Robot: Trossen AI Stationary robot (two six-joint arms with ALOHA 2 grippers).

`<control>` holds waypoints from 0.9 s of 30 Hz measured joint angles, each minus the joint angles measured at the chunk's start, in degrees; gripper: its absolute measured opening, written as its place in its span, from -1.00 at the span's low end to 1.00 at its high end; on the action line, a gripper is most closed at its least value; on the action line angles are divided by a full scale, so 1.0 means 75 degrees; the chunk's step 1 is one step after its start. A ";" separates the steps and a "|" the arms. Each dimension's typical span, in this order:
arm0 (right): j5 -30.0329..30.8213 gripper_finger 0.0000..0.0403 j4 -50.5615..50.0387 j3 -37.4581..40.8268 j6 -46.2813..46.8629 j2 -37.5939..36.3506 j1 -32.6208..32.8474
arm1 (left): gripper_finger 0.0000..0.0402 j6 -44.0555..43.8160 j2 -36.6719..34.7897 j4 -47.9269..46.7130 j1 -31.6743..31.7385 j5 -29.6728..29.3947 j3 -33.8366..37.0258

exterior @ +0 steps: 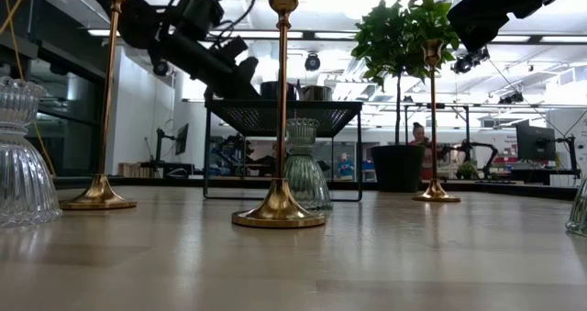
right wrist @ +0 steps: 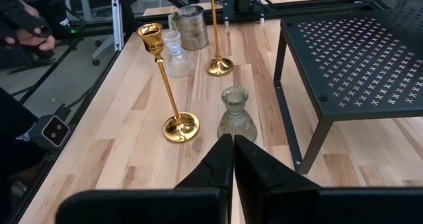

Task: Pick & Place candle stick holders
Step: Put the top silver scented candle on the shelf

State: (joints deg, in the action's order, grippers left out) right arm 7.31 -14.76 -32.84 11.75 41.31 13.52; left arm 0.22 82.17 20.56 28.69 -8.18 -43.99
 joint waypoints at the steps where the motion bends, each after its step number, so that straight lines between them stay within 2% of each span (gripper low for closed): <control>1: 0.0003 -0.98 0.0000 0.0000 0.0000 -0.0001 -0.0003 | -1.00 0.0005 0.0057 0.0051 0.0000 -0.0001 0.0004; 16: 0.0001 -0.98 0.0000 0.0000 0.0000 0.0000 -0.0001 | -1.00 0.0135 0.0519 0.0894 0.0029 -0.0225 -0.0004; 27: 0.0003 -0.98 0.0000 0.0000 0.0000 0.0000 -0.0002 | -1.00 0.0135 0.0839 0.0625 0.0138 -0.0249 -0.0613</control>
State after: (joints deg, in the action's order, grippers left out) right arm 7.33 -14.76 -32.84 11.75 41.31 13.51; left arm 1.23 88.47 25.25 29.72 -10.05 -48.59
